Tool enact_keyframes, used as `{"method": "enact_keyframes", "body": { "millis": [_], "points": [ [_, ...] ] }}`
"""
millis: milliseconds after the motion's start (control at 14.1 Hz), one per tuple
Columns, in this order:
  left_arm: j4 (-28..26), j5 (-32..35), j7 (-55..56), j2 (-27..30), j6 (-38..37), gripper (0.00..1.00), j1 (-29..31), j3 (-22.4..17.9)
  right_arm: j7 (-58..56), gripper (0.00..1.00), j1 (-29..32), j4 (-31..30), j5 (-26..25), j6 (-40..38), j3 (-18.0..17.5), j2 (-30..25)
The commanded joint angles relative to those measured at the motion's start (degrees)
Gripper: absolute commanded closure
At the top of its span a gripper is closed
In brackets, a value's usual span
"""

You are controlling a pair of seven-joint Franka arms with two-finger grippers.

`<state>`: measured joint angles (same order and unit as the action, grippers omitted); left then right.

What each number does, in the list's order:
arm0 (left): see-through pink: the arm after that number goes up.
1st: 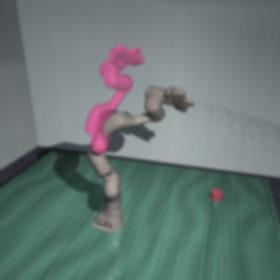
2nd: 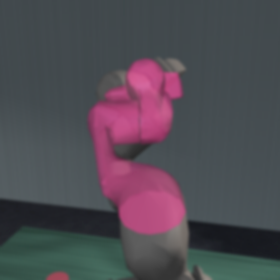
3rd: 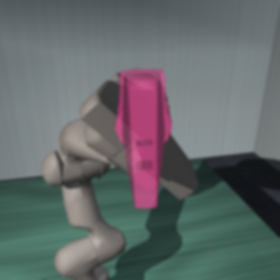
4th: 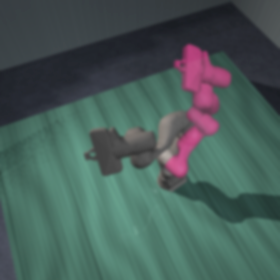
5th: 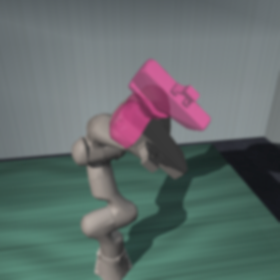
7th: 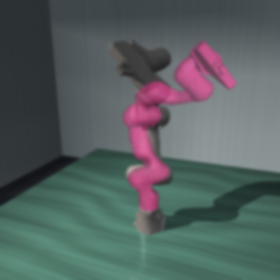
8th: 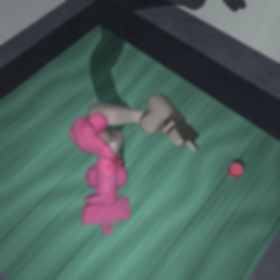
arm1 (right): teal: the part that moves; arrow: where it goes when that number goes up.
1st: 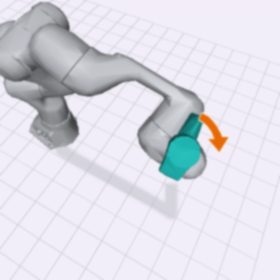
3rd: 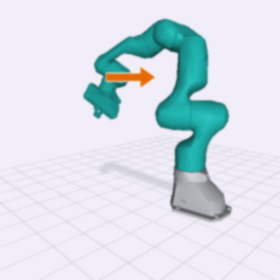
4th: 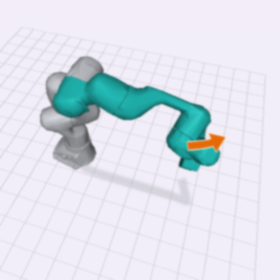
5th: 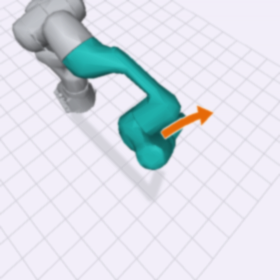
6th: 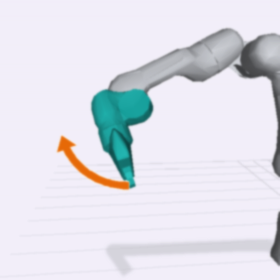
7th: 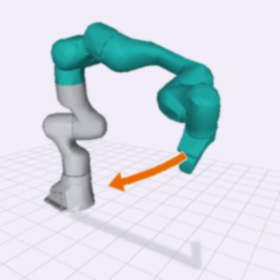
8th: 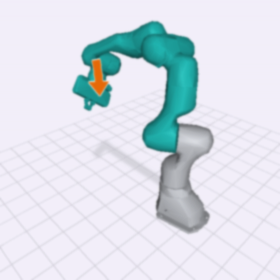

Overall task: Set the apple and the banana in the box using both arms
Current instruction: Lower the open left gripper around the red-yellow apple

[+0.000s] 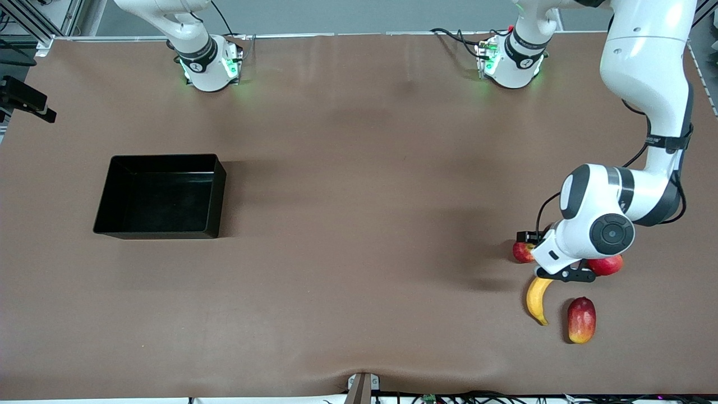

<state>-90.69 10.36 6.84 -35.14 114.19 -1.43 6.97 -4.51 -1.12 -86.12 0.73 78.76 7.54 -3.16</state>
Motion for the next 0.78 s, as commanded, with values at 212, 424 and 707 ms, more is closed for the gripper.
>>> {"method": "enact_keyframes", "body": {
  "millis": [212,424,707],
  "points": [
    [0.5,-1.4,-0.1,-3.0,5.5,0.00,0.5,0.1,0.9,0.00,0.0,0.9,0.2,-0.5,-0.6,0.4],
    [0.2,-1.7,-0.1,-4.0,6.0,0.00,0.8,0.1,0.9,0.00,-0.1,0.8,0.2,-0.5,-0.6,0.4],
    [0.2,-1.8,0.0,-5.4,6.6,0.00,0.8,0.1,0.9,0.00,-0.1,0.8,0.3,-0.4,-0.6,0.4]
  ]
}}
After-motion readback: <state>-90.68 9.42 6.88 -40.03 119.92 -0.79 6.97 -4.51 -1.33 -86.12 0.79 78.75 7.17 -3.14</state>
